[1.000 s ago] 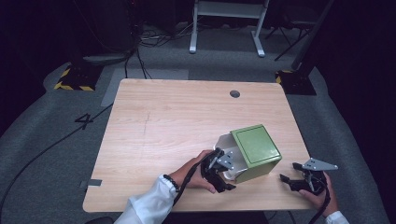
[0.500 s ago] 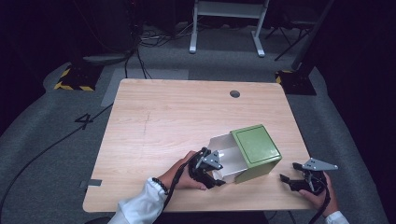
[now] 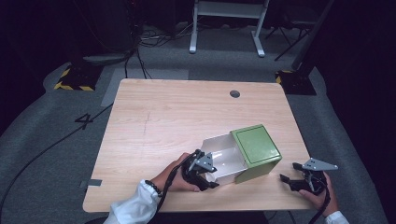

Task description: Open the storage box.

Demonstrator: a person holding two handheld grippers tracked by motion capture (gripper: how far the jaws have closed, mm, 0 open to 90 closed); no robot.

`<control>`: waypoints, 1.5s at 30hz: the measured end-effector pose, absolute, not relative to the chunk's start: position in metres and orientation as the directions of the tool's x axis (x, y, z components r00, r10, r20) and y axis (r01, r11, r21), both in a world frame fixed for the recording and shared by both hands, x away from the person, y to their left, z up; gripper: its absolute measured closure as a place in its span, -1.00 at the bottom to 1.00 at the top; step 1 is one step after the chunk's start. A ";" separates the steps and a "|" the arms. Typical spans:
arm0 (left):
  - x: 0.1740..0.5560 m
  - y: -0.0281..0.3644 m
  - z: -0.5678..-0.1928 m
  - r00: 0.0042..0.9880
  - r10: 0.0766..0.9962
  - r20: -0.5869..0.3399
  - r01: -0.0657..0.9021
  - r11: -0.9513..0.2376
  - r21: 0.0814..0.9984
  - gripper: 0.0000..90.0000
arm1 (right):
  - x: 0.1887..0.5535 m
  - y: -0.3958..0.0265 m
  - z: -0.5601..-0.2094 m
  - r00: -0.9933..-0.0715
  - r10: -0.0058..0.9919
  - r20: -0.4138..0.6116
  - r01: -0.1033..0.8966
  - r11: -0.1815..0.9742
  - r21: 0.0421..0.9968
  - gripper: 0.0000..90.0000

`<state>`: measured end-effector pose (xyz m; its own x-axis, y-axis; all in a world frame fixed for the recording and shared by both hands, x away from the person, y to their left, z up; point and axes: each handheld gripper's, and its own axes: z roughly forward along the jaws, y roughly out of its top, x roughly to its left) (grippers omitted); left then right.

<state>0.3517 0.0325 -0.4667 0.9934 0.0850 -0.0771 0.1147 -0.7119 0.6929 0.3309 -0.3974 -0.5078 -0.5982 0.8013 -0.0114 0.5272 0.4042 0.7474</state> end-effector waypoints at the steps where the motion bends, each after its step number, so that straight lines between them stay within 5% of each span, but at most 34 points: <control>1: 0.351 0.033 -0.467 0.993 0.090 -0.079 0.120 -0.712 0.692 -0.02 | 0.331 -0.397 -0.508 -0.598 0.801 -0.012 0.527 0.404 0.747 -0.60; 26: 0.345 0.041 -0.468 0.993 0.073 -0.088 0.113 -0.724 0.680 0.07 | 0.331 -0.397 -0.508 -0.598 0.801 -0.012 0.527 0.405 0.747 -0.60; 45: 0.341 0.052 -0.453 0.992 0.117 -0.054 0.121 -0.701 0.703 -0.28 | 0.331 -0.397 -0.508 -0.598 0.801 -0.012 0.527 0.404 0.748 -0.60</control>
